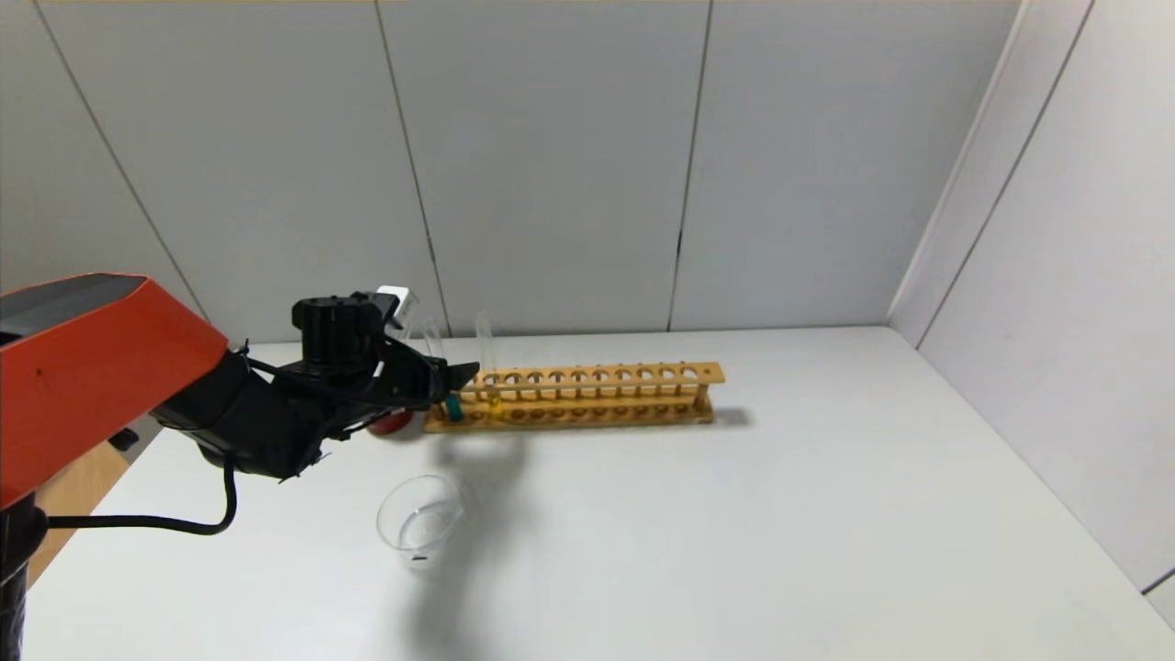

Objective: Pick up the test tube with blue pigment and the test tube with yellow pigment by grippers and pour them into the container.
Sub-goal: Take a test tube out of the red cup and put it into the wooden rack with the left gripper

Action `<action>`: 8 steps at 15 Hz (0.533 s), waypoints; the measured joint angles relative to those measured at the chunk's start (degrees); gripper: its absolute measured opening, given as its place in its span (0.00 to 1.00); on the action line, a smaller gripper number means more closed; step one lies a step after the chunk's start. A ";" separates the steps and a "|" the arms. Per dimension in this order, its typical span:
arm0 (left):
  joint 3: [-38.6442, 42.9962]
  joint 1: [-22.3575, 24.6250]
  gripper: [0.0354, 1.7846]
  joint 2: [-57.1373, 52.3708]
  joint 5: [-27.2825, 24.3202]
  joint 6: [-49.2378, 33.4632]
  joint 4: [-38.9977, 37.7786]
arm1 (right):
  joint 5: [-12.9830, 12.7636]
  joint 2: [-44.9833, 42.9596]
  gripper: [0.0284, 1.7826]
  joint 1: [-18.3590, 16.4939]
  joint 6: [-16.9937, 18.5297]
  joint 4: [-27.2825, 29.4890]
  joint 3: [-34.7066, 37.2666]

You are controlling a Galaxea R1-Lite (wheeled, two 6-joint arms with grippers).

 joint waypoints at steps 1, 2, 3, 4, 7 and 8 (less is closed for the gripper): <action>0.00 0.00 0.96 0.13 0.06 -0.02 -0.17 | 0.00 0.00 0.98 0.00 0.00 0.00 0.00; -0.02 0.00 0.95 0.24 0.06 0.00 -0.20 | 0.00 0.00 0.98 0.00 0.00 0.00 0.00; -0.02 0.00 0.94 0.33 0.11 0.05 -0.22 | 0.00 0.00 0.98 0.00 0.00 0.00 0.00; -0.02 0.00 0.90 0.35 0.11 0.09 -0.22 | -0.02 0.00 0.98 0.00 0.00 0.00 0.00; -0.13 0.00 0.72 0.46 0.04 0.11 -0.22 | -0.02 0.00 0.98 0.00 0.00 0.00 0.00; -0.16 0.00 0.62 0.52 0.04 0.11 -0.28 | -0.02 0.00 0.98 0.00 0.00 0.00 0.00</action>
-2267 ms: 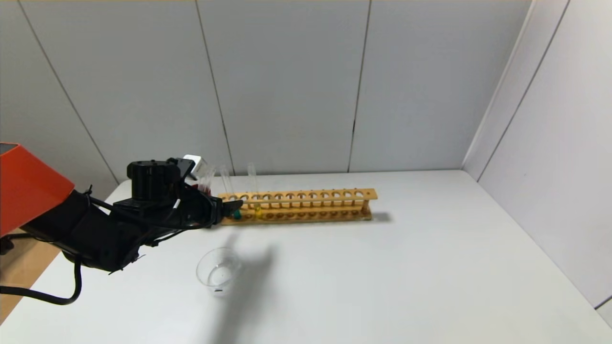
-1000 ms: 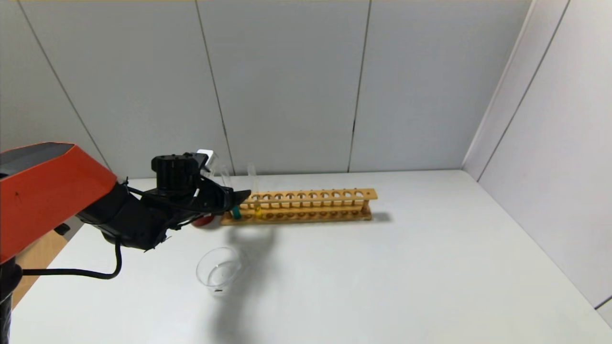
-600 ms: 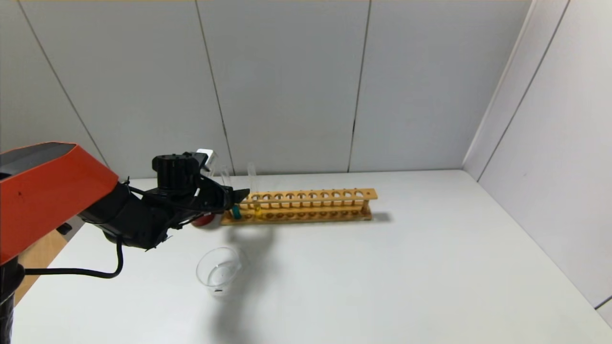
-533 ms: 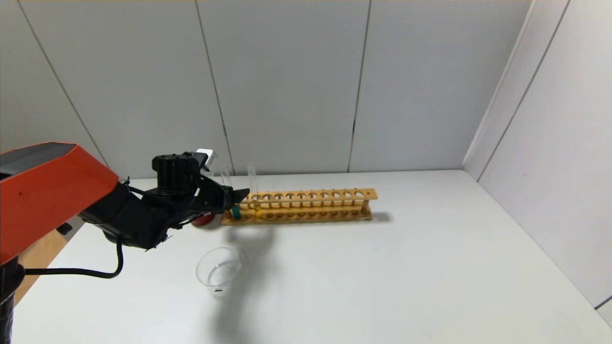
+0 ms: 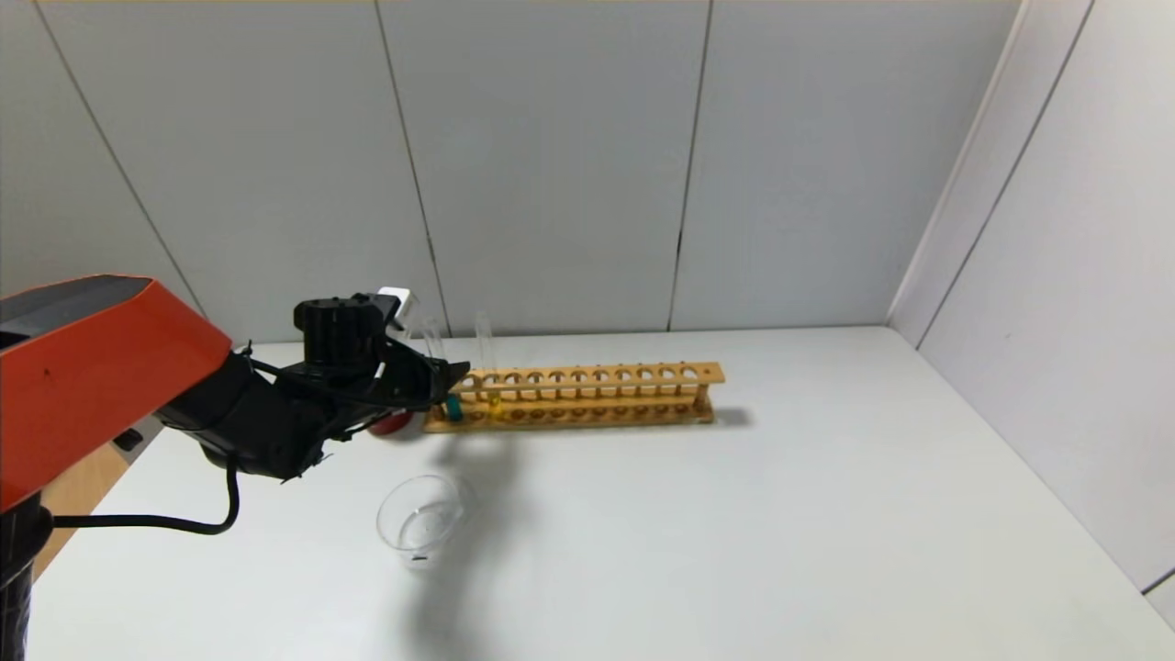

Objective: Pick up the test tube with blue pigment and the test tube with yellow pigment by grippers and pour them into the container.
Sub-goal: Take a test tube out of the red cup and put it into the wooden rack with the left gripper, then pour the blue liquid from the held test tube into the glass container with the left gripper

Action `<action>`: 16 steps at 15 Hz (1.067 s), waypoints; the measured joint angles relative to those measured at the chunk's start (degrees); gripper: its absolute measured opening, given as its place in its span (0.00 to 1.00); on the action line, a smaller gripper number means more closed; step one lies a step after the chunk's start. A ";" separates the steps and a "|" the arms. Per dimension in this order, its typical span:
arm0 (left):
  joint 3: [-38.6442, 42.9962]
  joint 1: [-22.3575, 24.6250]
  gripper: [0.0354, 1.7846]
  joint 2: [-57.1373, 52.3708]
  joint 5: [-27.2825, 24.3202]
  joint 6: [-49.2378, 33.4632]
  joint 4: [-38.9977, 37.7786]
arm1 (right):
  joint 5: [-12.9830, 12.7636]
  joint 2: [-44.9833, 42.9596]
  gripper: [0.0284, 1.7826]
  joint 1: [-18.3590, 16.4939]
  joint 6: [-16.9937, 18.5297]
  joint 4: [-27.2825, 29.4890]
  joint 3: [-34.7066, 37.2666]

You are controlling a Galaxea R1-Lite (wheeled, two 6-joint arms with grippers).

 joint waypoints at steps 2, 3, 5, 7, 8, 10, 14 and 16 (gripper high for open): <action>-0.09 -0.06 0.40 0.10 -0.01 0.02 0.05 | 0.02 0.00 0.98 0.00 0.00 0.00 0.00; -0.13 -0.11 0.31 0.11 -0.04 0.09 0.05 | 0.02 0.00 0.98 0.00 0.00 0.00 0.00; -0.39 -0.24 0.17 0.13 -0.04 0.02 0.05 | 0.00 0.00 0.98 0.00 0.00 0.00 0.00; -0.44 -0.22 0.16 0.11 -0.04 0.06 0.05 | 0.02 0.00 0.98 0.00 -0.02 0.00 0.00; -0.46 -0.22 0.16 0.02 -0.04 0.09 0.06 | 0.02 0.00 0.98 0.00 0.00 0.00 0.00; -0.46 -0.26 0.16 -0.45 0.00 0.26 0.13 | 0.02 0.00 0.98 0.00 0.00 0.00 0.00; -1.30 -0.28 0.16 -2.16 0.44 0.41 0.85 | 0.02 0.00 0.98 0.00 -0.02 0.00 0.00; -1.94 -0.28 0.16 -3.21 0.60 0.50 1.82 | 0.02 0.00 0.98 0.00 0.00 0.00 0.00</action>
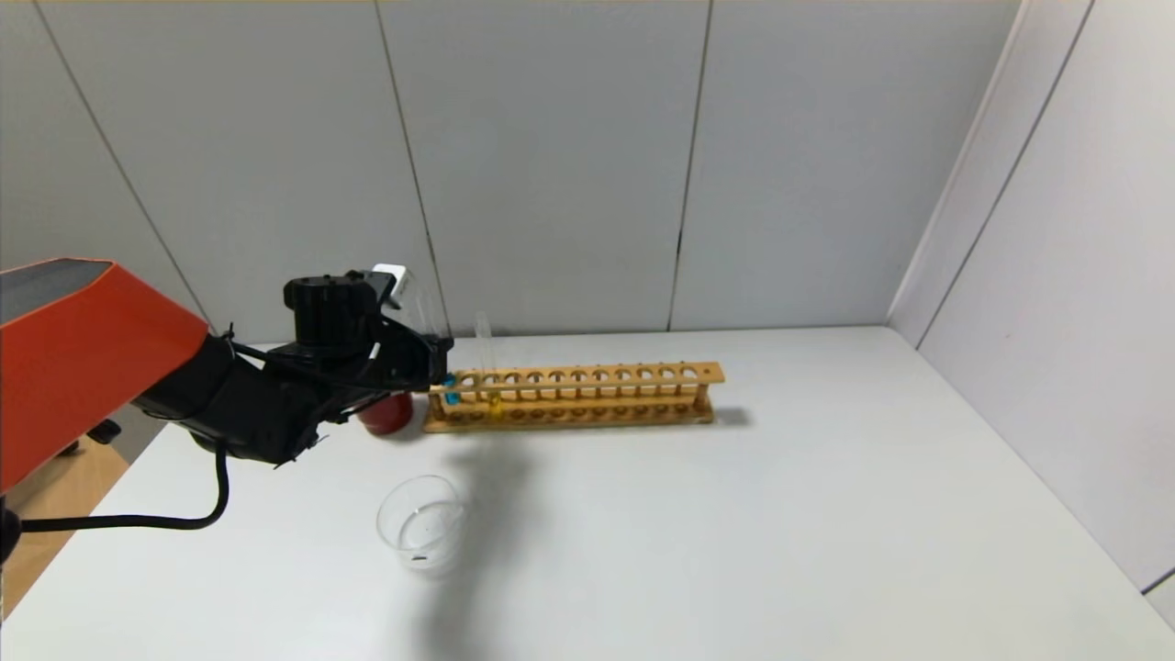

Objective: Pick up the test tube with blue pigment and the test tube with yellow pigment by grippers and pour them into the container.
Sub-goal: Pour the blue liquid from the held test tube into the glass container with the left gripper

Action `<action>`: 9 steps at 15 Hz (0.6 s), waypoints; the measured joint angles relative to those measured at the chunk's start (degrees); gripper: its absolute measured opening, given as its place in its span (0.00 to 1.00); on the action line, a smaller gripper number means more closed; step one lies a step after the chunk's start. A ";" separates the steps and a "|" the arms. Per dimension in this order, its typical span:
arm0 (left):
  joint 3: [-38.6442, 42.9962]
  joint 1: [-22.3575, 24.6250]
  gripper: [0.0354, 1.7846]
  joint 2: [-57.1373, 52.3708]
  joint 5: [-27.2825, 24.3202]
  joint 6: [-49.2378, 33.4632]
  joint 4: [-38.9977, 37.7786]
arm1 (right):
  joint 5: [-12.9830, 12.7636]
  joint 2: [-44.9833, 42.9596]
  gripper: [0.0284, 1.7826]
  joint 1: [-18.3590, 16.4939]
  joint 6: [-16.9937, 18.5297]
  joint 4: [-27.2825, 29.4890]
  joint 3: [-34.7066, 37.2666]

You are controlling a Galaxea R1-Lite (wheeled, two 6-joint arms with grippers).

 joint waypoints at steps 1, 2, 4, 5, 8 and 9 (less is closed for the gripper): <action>-0.44 0.00 0.16 -0.61 0.04 0.05 0.88 | -0.02 0.00 0.98 0.00 0.00 0.00 0.00; -0.82 0.00 0.16 -1.33 0.02 0.05 1.60 | -0.02 0.00 0.98 0.00 0.00 0.00 0.00; -1.23 -0.11 0.16 -2.76 0.00 0.50 2.07 | -0.02 0.00 0.98 0.00 0.00 0.00 0.00; -1.60 -0.13 0.16 -3.36 0.04 1.15 2.32 | -0.02 0.00 0.98 0.00 0.00 0.00 0.00; -2.89 -0.29 0.16 -5.51 0.09 1.76 5.74 | 0.00 0.00 0.98 0.00 0.00 0.00 0.00; -3.28 -0.44 0.16 -6.23 0.06 1.85 6.27 | 0.00 0.00 0.98 0.00 0.00 0.00 0.00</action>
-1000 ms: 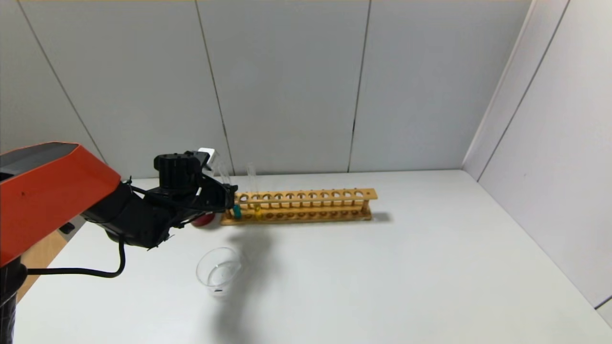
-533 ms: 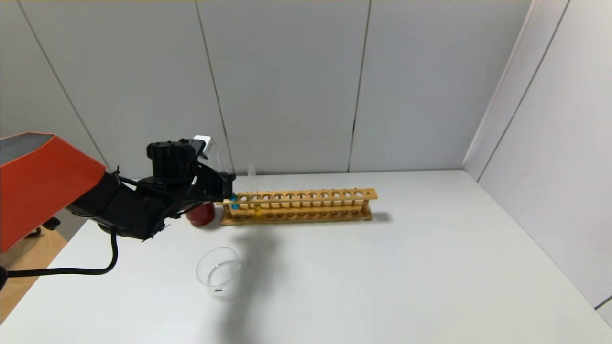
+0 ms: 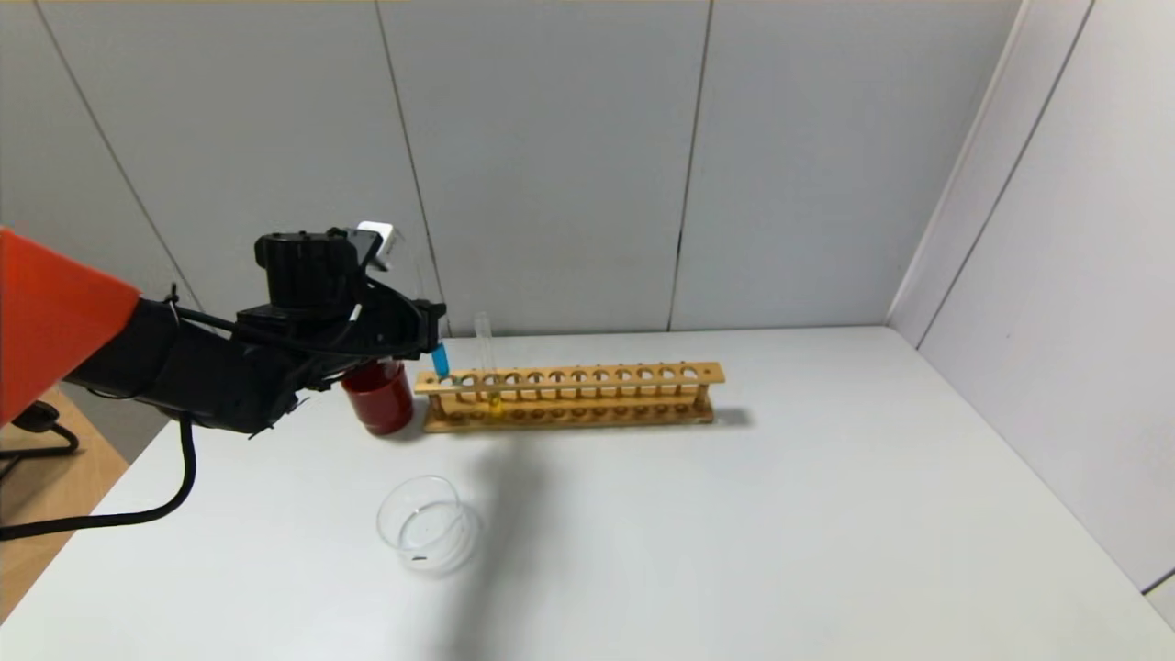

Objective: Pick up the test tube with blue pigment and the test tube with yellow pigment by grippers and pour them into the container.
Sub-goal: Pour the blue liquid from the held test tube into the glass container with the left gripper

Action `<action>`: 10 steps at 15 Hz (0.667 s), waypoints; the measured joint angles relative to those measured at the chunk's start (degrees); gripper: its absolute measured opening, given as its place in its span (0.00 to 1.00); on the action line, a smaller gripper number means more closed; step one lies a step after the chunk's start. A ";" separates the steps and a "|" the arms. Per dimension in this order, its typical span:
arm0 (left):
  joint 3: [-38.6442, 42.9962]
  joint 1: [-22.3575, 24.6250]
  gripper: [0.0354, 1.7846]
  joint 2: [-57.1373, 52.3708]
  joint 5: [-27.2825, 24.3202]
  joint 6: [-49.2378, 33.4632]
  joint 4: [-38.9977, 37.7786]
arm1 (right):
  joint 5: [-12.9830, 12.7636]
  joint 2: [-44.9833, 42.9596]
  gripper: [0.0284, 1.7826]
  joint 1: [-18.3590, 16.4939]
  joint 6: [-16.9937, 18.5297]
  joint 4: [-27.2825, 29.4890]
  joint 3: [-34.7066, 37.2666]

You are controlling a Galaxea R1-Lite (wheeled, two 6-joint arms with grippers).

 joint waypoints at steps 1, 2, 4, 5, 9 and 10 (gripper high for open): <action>-0.22 -0.09 0.16 -0.79 0.00 0.04 0.13 | 0.00 0.00 0.98 0.00 0.00 0.00 0.00; -0.33 -0.09 0.16 -1.62 0.00 0.12 0.24 | -0.02 0.00 0.98 0.00 -0.02 0.00 0.00; -0.38 -0.06 0.16 -3.75 0.02 0.91 1.56 | 0.00 0.00 0.98 0.00 0.00 0.00 0.00; -0.33 -0.09 0.16 -5.21 0.02 1.90 2.95 | 0.00 0.00 0.98 0.00 -0.02 0.00 0.00; 1.68 -0.16 0.16 -11.08 0.66 4.75 4.27 | -0.02 0.00 0.98 0.00 0.00 0.00 0.00; 2.62 -0.20 0.16 -12.30 1.23 5.72 4.13 | 0.00 0.00 0.98 0.00 -0.02 0.00 0.00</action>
